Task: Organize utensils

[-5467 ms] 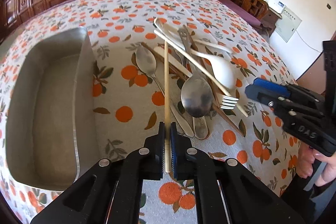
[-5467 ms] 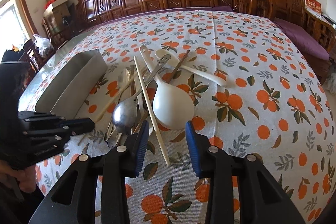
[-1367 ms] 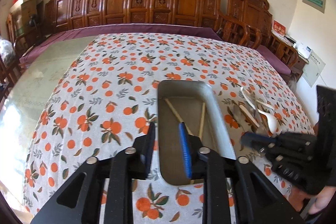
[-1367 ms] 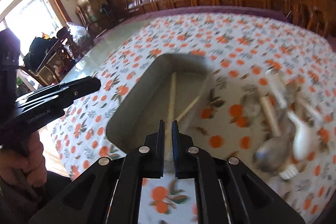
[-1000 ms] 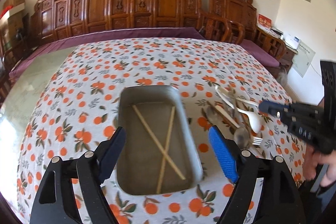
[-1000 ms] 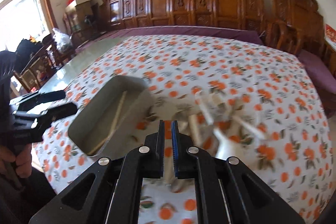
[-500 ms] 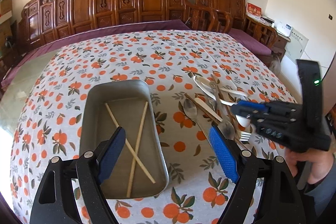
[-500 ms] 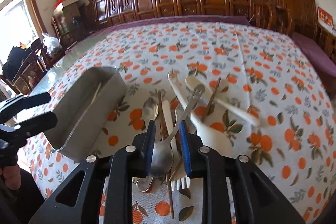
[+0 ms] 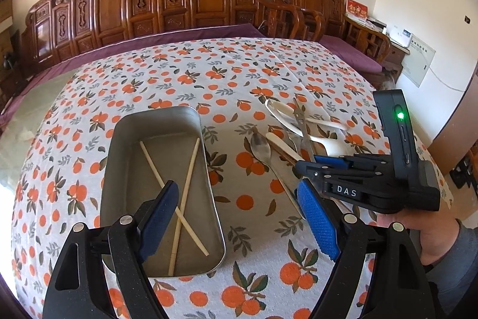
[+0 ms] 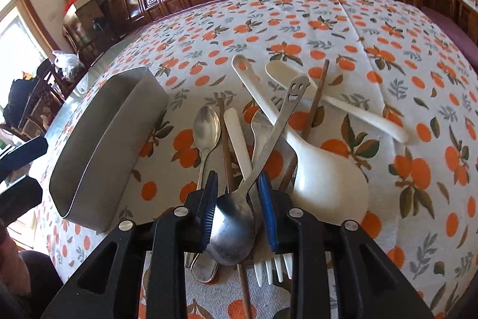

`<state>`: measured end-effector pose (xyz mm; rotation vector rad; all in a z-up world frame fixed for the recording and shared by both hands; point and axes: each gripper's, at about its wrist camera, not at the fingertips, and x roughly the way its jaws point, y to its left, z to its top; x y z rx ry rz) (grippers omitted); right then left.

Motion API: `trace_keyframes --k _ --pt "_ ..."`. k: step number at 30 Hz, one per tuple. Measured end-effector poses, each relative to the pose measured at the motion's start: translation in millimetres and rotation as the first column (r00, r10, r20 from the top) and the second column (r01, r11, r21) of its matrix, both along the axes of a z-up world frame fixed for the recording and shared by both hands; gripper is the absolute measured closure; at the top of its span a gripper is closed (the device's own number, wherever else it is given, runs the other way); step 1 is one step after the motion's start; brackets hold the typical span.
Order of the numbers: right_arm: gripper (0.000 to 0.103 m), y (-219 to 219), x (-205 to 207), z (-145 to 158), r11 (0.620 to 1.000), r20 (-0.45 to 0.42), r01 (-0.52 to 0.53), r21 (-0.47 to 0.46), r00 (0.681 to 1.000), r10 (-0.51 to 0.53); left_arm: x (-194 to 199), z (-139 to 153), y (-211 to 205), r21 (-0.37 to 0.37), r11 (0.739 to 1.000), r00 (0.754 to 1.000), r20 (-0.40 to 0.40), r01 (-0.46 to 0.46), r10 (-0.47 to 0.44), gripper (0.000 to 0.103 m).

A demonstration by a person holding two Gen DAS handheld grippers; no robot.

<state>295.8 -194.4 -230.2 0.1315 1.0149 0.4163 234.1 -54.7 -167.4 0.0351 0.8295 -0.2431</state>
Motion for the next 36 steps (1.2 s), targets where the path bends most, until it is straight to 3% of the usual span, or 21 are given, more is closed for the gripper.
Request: trace_keyframes --k 9,26,30,36 --pt "0.095 -14.1 -2.1 5.0 0.999 -0.007 0.024 0.028 1.000 -0.024 -1.5 -2.7 -6.5 0.008 1.000 1.000 -0.003 0.008 -0.008 0.025" --pt "0.096 -53.7 -4.2 37.8 0.996 0.078 0.048 0.072 0.996 -0.053 -9.2 -11.7 -33.1 0.036 0.999 0.999 -0.018 0.029 -0.028 0.025" --pt "0.096 -60.9 0.3 39.7 0.996 0.090 0.054 0.068 0.994 -0.060 -6.9 -16.2 -41.3 0.025 0.999 0.998 -0.047 0.036 -0.035 0.025" --pt "0.096 -68.6 6.7 40.4 0.995 0.091 0.060 0.085 0.994 -0.068 6.7 -22.8 -58.9 0.071 0.996 0.995 -0.087 0.056 -0.050 0.029"
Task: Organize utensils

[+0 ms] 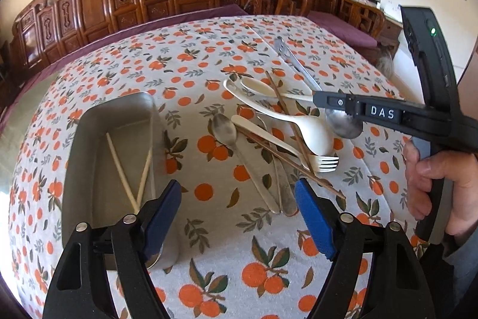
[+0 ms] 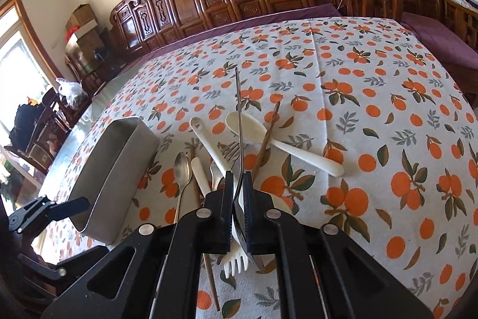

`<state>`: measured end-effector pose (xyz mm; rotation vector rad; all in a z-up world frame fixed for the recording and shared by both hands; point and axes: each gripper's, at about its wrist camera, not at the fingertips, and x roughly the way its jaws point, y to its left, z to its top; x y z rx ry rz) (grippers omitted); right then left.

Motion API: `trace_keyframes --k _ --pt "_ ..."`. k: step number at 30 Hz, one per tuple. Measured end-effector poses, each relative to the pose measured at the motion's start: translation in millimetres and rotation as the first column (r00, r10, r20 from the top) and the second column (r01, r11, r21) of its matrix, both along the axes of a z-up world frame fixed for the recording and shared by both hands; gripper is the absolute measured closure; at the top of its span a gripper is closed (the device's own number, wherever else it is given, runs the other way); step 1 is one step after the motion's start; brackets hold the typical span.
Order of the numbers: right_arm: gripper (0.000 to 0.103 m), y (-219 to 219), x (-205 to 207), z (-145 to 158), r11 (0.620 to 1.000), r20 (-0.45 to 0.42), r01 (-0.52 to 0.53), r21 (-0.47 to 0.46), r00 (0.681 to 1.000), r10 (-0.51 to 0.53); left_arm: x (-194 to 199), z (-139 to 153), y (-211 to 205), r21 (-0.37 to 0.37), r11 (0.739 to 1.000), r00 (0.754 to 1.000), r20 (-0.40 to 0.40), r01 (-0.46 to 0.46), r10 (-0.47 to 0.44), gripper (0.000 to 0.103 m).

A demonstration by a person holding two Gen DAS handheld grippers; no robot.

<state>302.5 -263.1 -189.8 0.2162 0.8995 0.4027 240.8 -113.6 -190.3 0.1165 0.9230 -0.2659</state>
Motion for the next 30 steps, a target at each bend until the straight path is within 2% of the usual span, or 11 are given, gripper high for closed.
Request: trace_keyframes --k 7,16,22,25,28,30 --pt "0.096 -6.1 -0.2 1.9 1.000 0.002 0.001 0.022 1.000 -0.001 37.6 -15.6 -11.5 0.014 1.000 0.998 -0.064 -0.027 0.028 0.042" --pt "0.095 -12.5 -1.1 3.4 0.999 0.002 -0.002 0.047 1.000 0.001 91.6 -30.3 -12.3 0.019 0.998 0.991 -0.113 -0.068 0.070 0.043" --pt "0.095 -9.0 -1.1 4.3 0.998 0.003 -0.017 0.058 1.000 0.016 112.5 -36.3 -14.9 0.083 0.994 0.989 -0.121 -0.078 0.088 0.058" --pt "0.095 -6.7 -1.0 4.6 0.998 0.004 -0.024 0.058 1.000 0.024 119.2 -42.0 -11.2 0.082 0.993 0.984 -0.147 -0.085 0.096 0.068" --pt "0.095 -6.1 -0.8 4.9 0.998 0.005 -0.026 0.062 1.000 0.025 122.8 -46.9 -8.6 0.089 0.993 0.982 -0.161 -0.084 0.097 0.074" --pt "0.095 -6.0 -0.7 4.7 0.998 0.004 -0.026 0.062 1.000 0.026 124.0 -49.4 -7.7 0.088 0.992 0.981 -0.170 -0.085 0.099 0.075"
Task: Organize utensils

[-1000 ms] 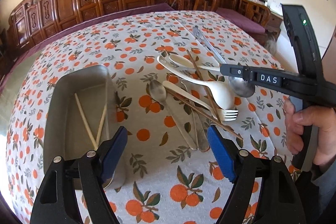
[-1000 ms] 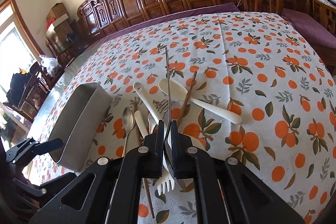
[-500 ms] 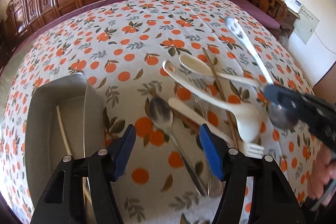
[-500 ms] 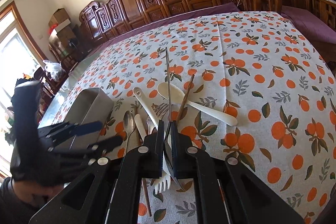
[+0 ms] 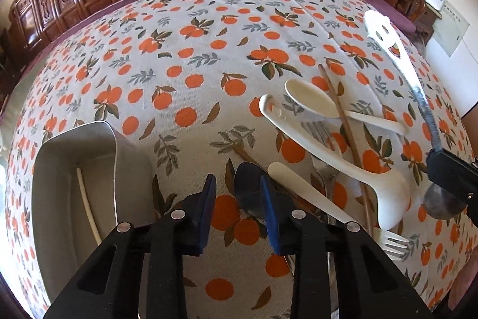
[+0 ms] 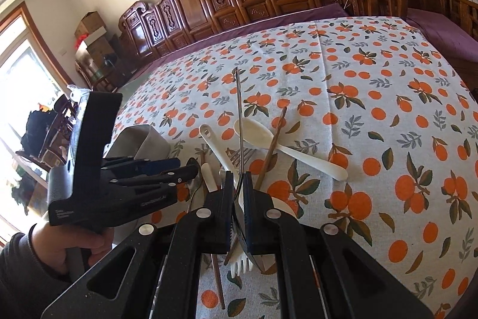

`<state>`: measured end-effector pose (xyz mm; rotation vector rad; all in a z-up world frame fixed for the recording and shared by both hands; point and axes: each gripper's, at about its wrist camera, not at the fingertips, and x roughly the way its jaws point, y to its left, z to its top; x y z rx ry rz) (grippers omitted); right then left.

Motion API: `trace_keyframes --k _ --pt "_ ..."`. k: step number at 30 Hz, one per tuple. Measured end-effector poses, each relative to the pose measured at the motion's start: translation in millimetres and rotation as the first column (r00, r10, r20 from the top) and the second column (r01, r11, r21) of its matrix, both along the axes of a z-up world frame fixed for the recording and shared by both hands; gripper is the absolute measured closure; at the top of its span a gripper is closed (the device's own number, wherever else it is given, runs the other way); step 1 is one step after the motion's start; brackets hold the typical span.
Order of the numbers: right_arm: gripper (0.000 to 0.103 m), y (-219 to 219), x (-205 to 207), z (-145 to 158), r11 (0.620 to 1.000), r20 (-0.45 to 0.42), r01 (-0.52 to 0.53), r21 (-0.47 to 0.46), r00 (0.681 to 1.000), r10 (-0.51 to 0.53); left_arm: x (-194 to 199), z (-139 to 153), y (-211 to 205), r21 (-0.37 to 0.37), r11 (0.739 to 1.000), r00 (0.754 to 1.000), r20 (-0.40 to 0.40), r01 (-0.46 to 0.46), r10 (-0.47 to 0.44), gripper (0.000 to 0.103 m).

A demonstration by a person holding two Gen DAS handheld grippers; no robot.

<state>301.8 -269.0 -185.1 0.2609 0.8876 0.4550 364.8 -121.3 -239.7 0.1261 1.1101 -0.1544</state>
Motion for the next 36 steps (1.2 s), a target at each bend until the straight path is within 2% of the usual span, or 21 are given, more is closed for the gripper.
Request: trace_keyframes --k 3,9,12,15,19,36 --pt "0.095 0.4 0.0 -0.1 1.000 -0.002 -0.001 -0.001 1.000 0.001 3.9 -3.1 1.8 -0.016 1.000 1.000 -0.011 -0.002 0.002 0.075" --pt "0.095 3.3 -1.2 -1.1 1.000 -0.003 -0.008 -0.004 1.000 0.008 2.4 -5.7 -0.4 -0.040 0.999 1.000 -0.016 0.015 -0.016 0.085" --pt "0.095 5.3 -2.2 -1.5 1.000 -0.004 -0.013 -0.005 1.000 0.013 -0.8 -5.8 -3.8 -0.044 0.999 1.000 -0.009 0.022 -0.023 0.086" --pt "0.095 6.4 -1.7 -2.0 1.000 -0.004 -0.016 -0.007 1.000 0.016 -3.4 -2.8 -6.4 -0.053 0.998 0.999 0.010 0.031 -0.030 0.096" --pt "0.095 6.6 -1.0 -3.2 1.000 -0.007 -0.020 -0.011 1.000 0.020 -12.0 6.8 -9.4 -0.061 0.997 0.998 0.035 0.052 -0.050 0.102" --pt "0.095 41.0 -6.5 -1.0 0.997 -0.010 -0.078 -0.003 0.997 0.078 -53.4 59.1 19.0 -0.097 0.994 0.987 0.153 0.059 -0.044 0.103"
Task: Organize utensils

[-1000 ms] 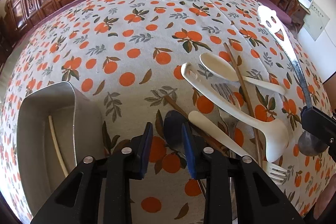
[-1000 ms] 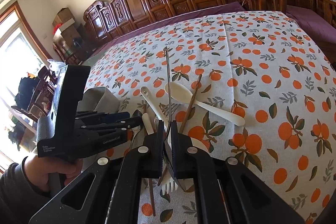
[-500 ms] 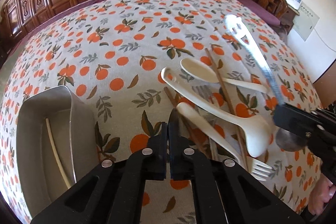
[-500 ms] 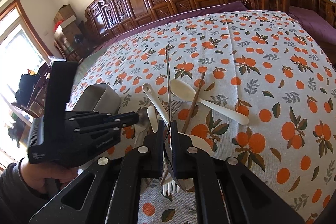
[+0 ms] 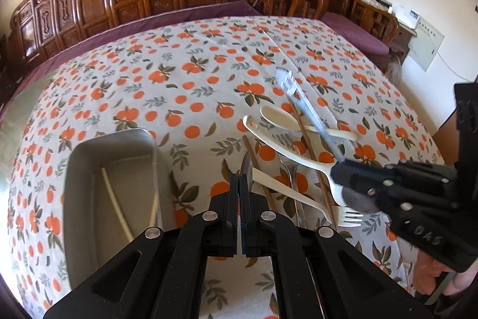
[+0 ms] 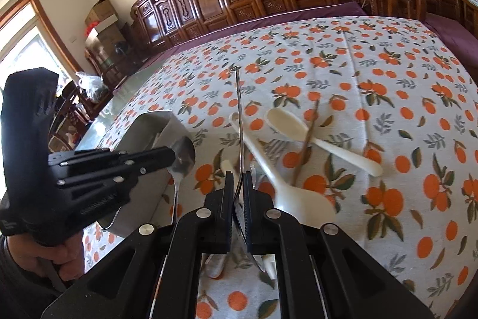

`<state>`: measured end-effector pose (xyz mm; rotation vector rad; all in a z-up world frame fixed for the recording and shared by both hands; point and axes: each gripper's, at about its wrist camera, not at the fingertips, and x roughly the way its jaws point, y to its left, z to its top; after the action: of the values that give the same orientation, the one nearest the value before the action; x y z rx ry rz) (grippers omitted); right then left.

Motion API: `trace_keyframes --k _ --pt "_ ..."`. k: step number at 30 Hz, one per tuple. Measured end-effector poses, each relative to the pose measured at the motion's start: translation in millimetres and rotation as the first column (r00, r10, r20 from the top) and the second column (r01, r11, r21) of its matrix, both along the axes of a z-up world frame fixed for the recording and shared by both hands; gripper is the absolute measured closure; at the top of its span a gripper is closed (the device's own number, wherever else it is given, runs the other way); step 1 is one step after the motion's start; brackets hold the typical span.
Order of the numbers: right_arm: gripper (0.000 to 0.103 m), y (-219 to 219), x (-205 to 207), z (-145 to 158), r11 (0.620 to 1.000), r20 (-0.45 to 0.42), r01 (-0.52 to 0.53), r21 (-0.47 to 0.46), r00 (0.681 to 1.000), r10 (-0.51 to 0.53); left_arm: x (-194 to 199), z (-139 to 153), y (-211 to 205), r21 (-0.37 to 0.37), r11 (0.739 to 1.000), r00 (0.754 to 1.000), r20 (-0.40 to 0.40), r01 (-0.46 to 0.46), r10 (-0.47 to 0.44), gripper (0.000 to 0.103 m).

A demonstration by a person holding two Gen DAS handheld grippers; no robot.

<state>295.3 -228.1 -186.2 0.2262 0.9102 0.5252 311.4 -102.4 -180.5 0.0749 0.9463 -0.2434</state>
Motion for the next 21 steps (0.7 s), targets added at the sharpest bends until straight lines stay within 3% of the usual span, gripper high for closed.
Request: trace_keyframes --k 12,21 --pt "0.095 43.8 -16.6 -4.9 0.996 -0.003 -0.075 -0.049 0.997 0.075 -33.9 44.6 49.2 -0.013 0.999 0.997 0.074 -0.034 0.035 0.103" --pt "0.095 55.6 -21.7 -8.4 0.993 -0.009 -0.101 -0.067 0.995 0.100 -39.1 60.1 93.0 0.031 0.995 0.990 0.107 -0.097 0.094 0.103"
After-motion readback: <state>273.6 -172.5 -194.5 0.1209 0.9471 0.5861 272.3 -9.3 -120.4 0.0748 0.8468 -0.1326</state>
